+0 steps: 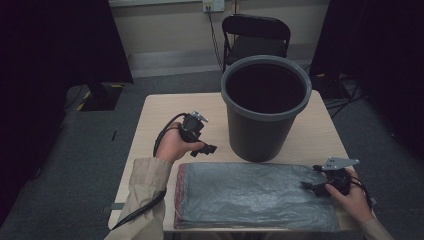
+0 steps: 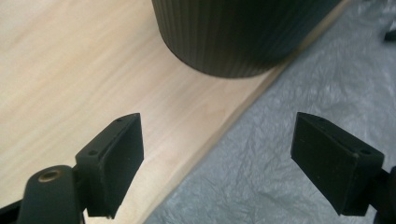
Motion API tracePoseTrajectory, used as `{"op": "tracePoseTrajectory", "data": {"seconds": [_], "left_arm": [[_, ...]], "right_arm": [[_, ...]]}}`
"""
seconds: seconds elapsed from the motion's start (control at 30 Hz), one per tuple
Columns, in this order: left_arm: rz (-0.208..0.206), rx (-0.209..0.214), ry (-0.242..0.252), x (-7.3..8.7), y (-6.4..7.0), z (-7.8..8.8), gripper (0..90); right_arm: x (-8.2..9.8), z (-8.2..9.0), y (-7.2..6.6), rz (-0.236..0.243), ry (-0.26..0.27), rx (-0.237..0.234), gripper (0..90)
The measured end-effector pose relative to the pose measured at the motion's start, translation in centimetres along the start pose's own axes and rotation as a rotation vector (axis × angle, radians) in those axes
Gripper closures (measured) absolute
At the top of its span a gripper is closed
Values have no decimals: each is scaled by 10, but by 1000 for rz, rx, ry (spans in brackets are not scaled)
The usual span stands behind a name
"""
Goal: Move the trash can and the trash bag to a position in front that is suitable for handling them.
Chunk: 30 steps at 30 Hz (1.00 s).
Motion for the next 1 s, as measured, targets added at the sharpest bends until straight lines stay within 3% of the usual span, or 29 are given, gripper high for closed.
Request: {"op": "tracePoseTrajectory", "data": {"seconds": [0.17,0.77,1.0], "left_arm": [[-5,-18,-20,-18,-1,9,172],[41,-61,10,-64,-11,48,179],[46,-74,25,-83,-7,60,179]], "right_arm": [[0,0,0,0,-1,0,152],[0,1,0,-4,-4,2,152],[0,1,-1,-6,-3,3,152]]}}
Point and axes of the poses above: each handheld gripper's, and its own axes: z roughly backward along the jaws, x roughly out of its underside, y roughly to its right, the point moved 1 cm from there along -z, roughly forward along the jaws, and after that the axes turned 7 degrees about x, right-handed, at the moved point
